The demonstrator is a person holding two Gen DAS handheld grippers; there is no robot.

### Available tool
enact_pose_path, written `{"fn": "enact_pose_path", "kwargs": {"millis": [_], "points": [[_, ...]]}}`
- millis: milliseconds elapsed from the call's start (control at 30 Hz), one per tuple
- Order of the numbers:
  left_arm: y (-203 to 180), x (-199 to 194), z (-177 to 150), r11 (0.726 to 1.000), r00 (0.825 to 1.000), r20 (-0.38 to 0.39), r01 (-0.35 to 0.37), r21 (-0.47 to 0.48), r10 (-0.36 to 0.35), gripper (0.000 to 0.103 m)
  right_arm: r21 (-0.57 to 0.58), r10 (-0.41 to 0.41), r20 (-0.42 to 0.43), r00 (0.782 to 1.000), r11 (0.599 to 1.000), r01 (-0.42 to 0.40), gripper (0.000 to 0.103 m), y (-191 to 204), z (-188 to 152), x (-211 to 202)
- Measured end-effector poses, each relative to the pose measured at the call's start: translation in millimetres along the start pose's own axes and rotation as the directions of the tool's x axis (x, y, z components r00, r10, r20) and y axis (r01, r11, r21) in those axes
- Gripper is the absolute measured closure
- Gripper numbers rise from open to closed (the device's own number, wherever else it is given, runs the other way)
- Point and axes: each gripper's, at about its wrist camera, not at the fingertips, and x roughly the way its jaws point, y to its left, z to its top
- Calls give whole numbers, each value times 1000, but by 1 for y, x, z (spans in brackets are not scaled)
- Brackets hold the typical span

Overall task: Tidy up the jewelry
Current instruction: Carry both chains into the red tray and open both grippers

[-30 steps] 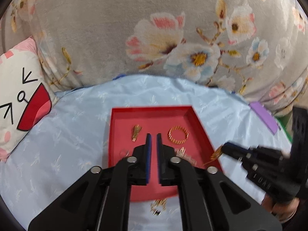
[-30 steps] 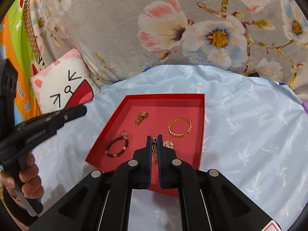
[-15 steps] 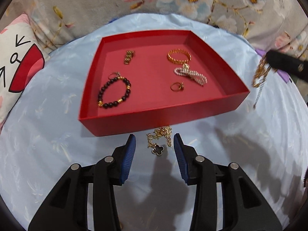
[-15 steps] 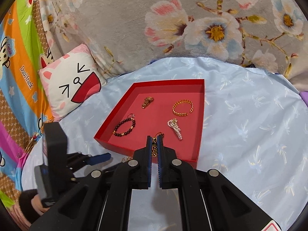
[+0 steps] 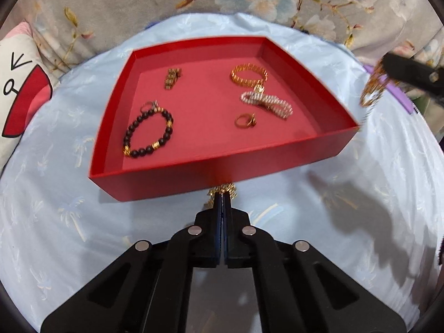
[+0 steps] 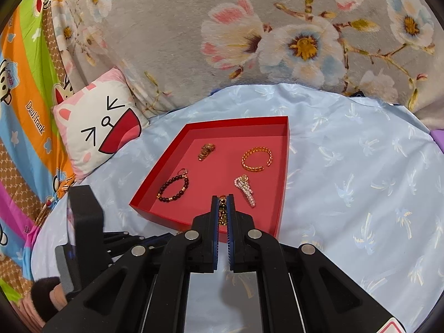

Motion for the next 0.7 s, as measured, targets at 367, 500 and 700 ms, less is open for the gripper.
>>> {"fn": "enact_pose_path", "kwargs": {"millis": [367, 500, 700], "points": [[8, -74, 57, 1000, 980, 196, 20, 0, -19, 103, -14, 3, 24, 1000, 1000, -3, 99, 2, 15, -1], [9, -94, 81, 1000, 967, 256, 7, 4, -8, 103, -26, 2, 32, 999, 1000, -1, 99, 5, 21, -1], [15, -109, 128, 1000, 950, 312, -12, -3, 12, 103, -35, 12, 26, 1000, 999, -11, 99, 8, 42, 11]]}}
